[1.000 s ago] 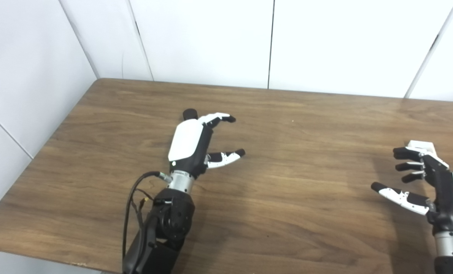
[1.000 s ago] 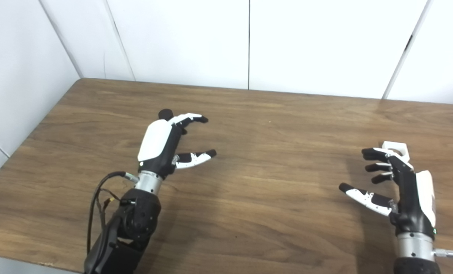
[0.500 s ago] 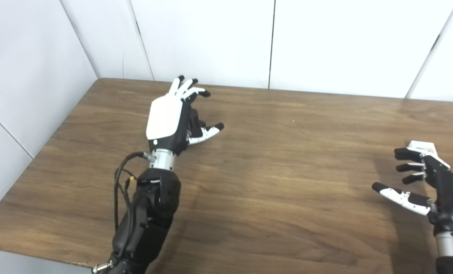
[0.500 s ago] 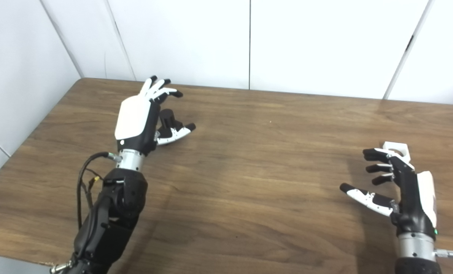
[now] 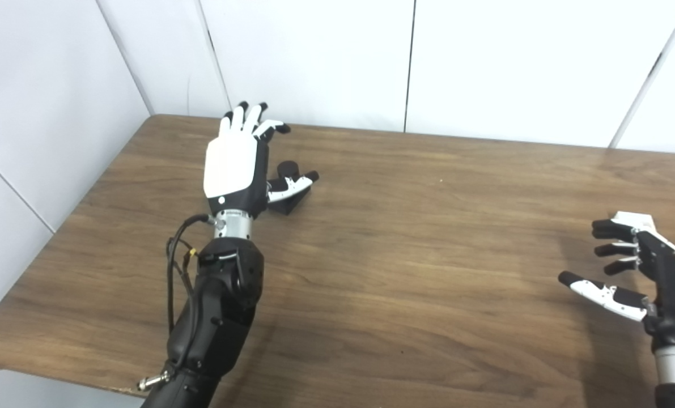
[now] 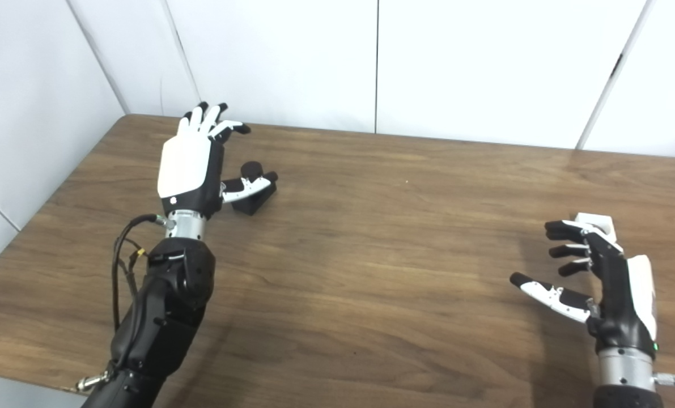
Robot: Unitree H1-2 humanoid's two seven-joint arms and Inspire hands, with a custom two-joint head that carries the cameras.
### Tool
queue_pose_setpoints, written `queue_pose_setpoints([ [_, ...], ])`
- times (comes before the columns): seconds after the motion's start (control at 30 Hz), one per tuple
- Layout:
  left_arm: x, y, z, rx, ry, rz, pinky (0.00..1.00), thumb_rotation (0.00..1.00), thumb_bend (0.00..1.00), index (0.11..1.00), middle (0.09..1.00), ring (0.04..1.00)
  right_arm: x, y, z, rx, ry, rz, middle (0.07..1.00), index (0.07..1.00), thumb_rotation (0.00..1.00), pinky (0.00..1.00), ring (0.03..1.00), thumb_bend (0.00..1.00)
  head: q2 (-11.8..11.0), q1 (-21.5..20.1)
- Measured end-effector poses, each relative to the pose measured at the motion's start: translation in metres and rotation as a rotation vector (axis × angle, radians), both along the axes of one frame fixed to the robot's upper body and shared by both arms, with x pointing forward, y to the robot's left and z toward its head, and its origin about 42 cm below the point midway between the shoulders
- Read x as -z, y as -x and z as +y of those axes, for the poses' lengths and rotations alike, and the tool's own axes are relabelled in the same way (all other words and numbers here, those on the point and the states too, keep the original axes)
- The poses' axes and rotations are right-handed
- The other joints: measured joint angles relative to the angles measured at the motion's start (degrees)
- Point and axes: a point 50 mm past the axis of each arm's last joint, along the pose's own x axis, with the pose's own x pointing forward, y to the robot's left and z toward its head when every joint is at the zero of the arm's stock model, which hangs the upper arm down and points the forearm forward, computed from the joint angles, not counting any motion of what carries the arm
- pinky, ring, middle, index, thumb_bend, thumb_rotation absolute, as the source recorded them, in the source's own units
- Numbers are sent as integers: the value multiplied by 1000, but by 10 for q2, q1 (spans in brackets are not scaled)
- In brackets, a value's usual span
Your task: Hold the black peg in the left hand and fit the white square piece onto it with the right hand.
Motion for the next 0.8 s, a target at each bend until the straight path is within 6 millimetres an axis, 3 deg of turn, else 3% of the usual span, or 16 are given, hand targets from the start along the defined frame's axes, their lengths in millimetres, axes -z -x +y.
queue_pose_setpoints([
  [0.53,19,-9,7,-149,-22,100,987,566,872,664,988,1000,-1,2,0,2,0,-3,666,657,0,443,585,670,4,-4],
  [0.8,31,-11,5,-155,-7,153,921,616,920,631,977,987,-2,3,0,9,-3,3,670,659,0,451,587,669,6,-5],
])
